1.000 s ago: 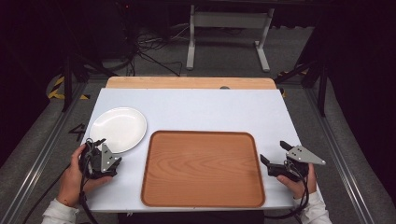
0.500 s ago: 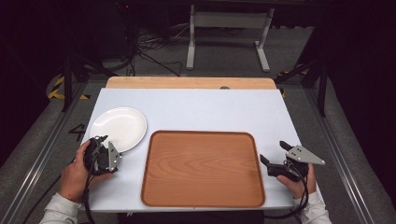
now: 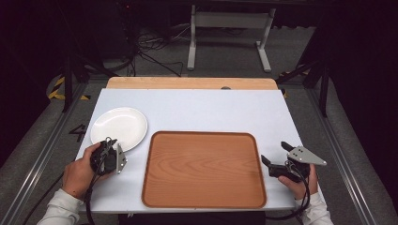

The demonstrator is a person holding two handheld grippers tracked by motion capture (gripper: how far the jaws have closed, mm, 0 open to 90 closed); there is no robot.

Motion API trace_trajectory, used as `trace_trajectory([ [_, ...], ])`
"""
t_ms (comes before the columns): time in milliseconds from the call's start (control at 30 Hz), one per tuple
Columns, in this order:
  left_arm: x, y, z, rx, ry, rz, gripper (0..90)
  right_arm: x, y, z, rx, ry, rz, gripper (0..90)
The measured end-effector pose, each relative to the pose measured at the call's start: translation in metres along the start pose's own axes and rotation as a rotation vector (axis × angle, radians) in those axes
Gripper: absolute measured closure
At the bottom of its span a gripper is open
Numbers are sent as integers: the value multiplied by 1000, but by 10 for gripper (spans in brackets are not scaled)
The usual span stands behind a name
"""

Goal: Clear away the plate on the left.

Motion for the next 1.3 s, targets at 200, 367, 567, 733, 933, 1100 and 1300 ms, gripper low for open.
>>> trace_trajectory([
  [200,0,0,9,53,-32,-17,761,0,0,0,-1,-1,0,83],
  [367,1,1,11,65,-16,-20,809,0,0,0,-2,-3,-1,83],
  [567,0,4,14,150,37,-46,840,0,0,1,1,-2,-1,83],
  [733,-4,7,12,183,88,-29,871,-1,0,1,1,-4,1,83],
  [933,-7,7,9,183,99,-22,874,-1,0,1,1,-5,2,83],
  [1100,-10,4,7,141,91,-6,875,-1,0,1,-2,-4,-2,83],
  [1300,-14,4,5,133,88,-2,874,-1,0,2,1,-7,1,83],
])
Point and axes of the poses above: each handheld gripper's, and its own axes: x roughly forward along the jaws, y roughly out of its top, z roughly to its right, the point moved 4 cm from there along x, roughly forward along the jaws, and after that the axes turned 12 degrees about -x, right-handed, at the moved point
